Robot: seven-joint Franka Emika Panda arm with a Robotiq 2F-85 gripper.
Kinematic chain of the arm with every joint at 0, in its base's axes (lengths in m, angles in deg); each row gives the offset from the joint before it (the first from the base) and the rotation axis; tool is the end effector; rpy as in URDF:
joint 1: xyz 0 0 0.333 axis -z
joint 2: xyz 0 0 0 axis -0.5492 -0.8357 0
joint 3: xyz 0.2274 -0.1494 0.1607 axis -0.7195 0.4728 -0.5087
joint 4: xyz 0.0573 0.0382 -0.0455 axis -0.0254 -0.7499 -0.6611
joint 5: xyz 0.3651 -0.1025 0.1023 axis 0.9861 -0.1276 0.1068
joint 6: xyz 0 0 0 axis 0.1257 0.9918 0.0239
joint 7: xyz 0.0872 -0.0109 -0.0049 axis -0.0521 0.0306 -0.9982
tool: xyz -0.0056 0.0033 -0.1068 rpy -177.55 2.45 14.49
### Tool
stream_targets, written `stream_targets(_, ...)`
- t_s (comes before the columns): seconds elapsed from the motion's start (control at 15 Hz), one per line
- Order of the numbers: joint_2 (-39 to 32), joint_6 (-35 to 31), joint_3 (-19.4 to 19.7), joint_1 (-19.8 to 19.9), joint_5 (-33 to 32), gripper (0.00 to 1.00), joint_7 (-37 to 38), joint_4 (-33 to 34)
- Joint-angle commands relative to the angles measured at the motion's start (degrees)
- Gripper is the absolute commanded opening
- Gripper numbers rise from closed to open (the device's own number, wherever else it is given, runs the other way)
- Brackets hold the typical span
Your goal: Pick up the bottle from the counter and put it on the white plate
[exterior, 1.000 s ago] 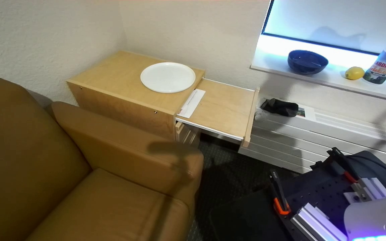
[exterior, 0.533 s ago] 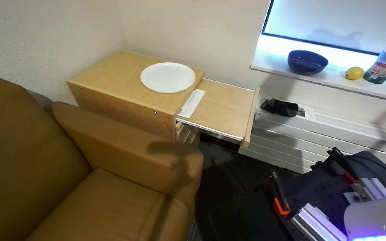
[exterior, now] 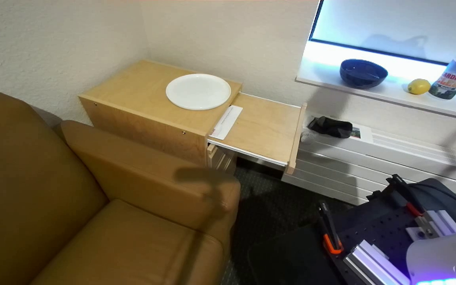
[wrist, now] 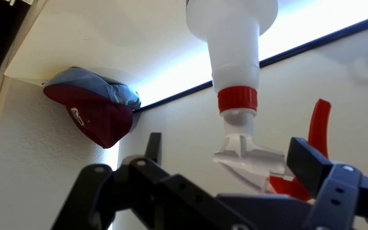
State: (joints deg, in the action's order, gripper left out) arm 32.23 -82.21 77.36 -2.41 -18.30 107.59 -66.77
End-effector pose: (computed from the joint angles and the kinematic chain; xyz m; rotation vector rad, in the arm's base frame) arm 0.4325 -0.5351 0.3650 1.7621 -1.6163 0.8595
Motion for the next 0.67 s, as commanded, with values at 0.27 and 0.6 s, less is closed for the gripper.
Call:
stream_targets(0.27,-5.3,-2.0,3.0,-2.5,-6.0,1.0,10.2,5.2)
stream_targets(0.6,-10.1,-0.1,4.9,-3.5,-9.0,1.0,16.0,9.4)
